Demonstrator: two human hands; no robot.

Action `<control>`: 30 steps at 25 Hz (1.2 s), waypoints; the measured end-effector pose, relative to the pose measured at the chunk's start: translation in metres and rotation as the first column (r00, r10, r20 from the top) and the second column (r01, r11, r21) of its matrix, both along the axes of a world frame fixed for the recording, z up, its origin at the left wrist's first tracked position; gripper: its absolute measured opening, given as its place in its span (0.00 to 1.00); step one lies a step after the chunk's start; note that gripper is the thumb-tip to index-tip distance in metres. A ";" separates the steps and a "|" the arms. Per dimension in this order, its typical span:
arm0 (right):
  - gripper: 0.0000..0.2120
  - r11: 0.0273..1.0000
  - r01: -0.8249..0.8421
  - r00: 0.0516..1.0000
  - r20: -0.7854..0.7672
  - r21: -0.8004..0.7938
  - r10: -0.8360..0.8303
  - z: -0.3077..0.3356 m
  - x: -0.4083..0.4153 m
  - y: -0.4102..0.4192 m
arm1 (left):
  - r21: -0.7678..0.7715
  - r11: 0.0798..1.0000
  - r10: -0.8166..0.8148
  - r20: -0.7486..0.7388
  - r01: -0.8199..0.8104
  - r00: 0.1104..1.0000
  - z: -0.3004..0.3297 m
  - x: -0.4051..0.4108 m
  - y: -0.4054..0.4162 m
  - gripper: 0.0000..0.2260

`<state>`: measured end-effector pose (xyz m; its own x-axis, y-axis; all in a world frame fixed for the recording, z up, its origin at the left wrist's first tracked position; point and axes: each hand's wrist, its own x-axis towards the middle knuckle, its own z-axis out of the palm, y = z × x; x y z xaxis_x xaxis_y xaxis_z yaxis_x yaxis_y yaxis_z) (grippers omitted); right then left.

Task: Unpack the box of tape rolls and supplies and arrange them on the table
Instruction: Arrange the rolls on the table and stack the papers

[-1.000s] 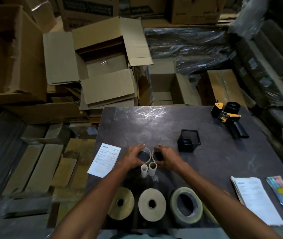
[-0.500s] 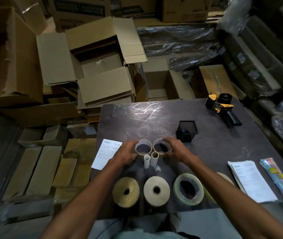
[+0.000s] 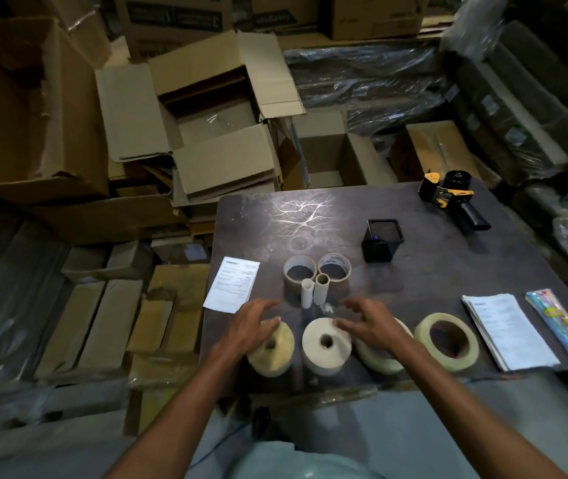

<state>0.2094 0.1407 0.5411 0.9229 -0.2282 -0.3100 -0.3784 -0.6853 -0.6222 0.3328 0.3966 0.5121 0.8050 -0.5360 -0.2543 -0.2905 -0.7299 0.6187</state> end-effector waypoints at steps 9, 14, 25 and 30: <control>0.50 0.913 -0.297 0.955 -0.080 -0.279 0.286 -0.012 -0.017 0.060 | 0.328 0.926 -0.230 0.092 0.189 0.969 0.004 -0.054 0.008 0.45; 0.48 0.868 -0.350 0.936 -0.162 -0.353 0.312 -0.011 -0.003 0.068 | 0.399 0.893 -0.270 0.109 0.206 0.957 0.009 -0.051 -0.002 0.44; 0.47 0.863 -0.321 0.945 -0.078 -0.390 0.316 -0.001 -0.015 0.070 | 0.308 0.948 -0.150 0.189 0.087 0.971 0.012 -0.064 0.011 0.39; 0.46 0.852 -0.353 0.932 -0.064 -0.387 0.358 0.011 -0.014 0.078 | 0.323 0.947 -0.077 0.218 0.003 0.973 0.037 -0.058 0.032 0.39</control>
